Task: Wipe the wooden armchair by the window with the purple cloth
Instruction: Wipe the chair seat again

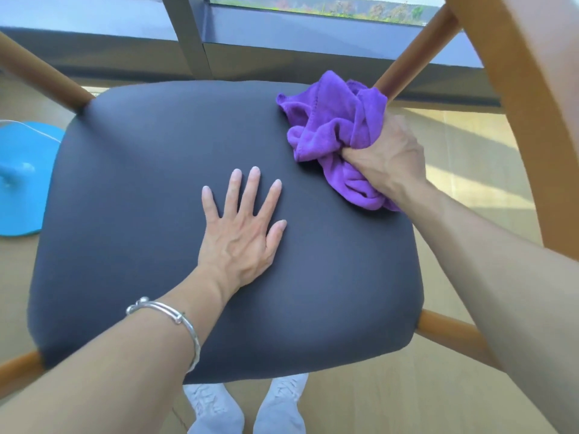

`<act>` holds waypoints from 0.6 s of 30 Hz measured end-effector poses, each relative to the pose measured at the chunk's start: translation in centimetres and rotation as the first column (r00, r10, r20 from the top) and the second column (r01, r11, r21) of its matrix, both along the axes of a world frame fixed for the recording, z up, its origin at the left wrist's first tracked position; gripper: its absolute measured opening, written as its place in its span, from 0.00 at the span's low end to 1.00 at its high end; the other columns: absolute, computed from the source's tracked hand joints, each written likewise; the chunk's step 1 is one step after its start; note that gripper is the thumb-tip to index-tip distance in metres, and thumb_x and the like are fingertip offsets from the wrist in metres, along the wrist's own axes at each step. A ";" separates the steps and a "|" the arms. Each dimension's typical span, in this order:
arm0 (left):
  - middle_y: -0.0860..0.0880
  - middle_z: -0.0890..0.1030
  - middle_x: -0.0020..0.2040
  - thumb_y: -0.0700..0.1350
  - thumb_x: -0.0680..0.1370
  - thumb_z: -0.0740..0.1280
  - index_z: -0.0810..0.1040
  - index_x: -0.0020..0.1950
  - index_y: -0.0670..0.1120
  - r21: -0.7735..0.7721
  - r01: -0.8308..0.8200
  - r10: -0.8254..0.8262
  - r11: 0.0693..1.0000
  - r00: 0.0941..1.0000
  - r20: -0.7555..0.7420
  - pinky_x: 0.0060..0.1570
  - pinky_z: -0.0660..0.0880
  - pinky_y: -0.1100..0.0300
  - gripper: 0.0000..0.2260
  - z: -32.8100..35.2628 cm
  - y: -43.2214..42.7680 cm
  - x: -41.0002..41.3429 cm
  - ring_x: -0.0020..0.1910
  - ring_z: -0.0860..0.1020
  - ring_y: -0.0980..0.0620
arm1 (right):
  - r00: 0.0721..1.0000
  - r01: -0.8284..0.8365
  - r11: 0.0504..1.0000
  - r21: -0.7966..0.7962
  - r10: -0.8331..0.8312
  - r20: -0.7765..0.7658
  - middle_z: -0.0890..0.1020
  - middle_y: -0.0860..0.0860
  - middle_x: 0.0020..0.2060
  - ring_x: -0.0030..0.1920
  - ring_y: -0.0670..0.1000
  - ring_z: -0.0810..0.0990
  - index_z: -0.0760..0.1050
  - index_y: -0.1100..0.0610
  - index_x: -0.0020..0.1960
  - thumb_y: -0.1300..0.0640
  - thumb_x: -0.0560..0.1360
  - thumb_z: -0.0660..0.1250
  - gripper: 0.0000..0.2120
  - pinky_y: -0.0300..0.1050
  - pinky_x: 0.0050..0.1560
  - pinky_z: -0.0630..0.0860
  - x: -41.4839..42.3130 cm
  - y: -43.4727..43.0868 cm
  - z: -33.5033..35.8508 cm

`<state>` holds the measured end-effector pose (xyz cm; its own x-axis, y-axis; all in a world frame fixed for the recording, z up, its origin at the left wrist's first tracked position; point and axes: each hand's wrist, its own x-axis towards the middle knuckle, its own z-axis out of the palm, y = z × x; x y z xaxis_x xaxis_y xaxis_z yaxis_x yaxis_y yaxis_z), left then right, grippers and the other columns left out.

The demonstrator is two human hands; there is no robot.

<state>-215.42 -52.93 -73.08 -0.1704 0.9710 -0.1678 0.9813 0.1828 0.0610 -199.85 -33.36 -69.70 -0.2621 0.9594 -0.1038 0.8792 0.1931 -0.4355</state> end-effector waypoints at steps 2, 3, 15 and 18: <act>0.42 0.54 0.76 0.58 0.79 0.42 0.54 0.76 0.49 -0.012 -0.009 0.009 1.000 1.000 0.002 0.64 0.51 0.30 0.28 0.3 0.0 0.0 0.75 0.51 0.40 | 1.000 0.028 1.000 -0.014 -0.028 -0.011 0.78 0.53 0.50 0.50 0.58 0.77 0.72 0.48 0.58 0.39 0.66 0.66 0.23 0.47 0.48 0.72 0.2 -1.0 0.0; 0.42 0.54 0.77 0.58 0.79 0.41 0.54 0.76 0.49 -0.017 -0.012 0.013 1.000 1.000 0.005 0.64 0.51 0.30 0.28 0.3 0.0 0.1 0.75 0.50 0.40 | 0.999 0.041 0.999 -0.015 -0.041 -0.010 0.77 0.53 0.49 0.49 0.58 0.77 0.72 0.48 0.57 0.39 0.66 0.66 0.23 0.46 0.47 0.72 0.4 -1.6 0.0; 0.40 0.59 0.75 0.56 0.79 0.48 0.60 0.74 0.45 -0.041 0.131 -0.128 0.991 0.989 0.068 0.65 0.53 0.37 0.27 0.9 -5.8 1.3 0.73 0.56 0.39 | 0.956 0.259 0.963 -0.077 -0.267 -0.121 0.77 0.54 0.44 0.49 0.60 0.76 0.74 0.58 0.48 0.46 0.64 0.75 0.21 0.55 0.48 0.75 6.4 -16.2 1.7; 0.40 0.60 0.75 0.56 0.79 0.48 0.61 0.74 0.45 -0.039 0.149 -0.146 0.988 0.986 0.079 0.65 0.54 0.38 0.26 0.9 -6.5 1.3 0.73 0.57 0.39 | 0.963 0.256 0.966 -0.030 -0.258 -0.082 0.76 0.54 0.44 0.49 0.60 0.76 0.76 0.59 0.51 0.50 0.63 0.78 0.22 0.55 0.48 0.74 7.5 -19.3 1.4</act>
<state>-214.09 -59.39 -72.17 -0.0110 0.9757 -0.2187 0.9906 0.0405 0.1307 -192.37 -52.63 -68.34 -0.0156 0.9937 -0.1106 0.8580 -0.0435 -0.5118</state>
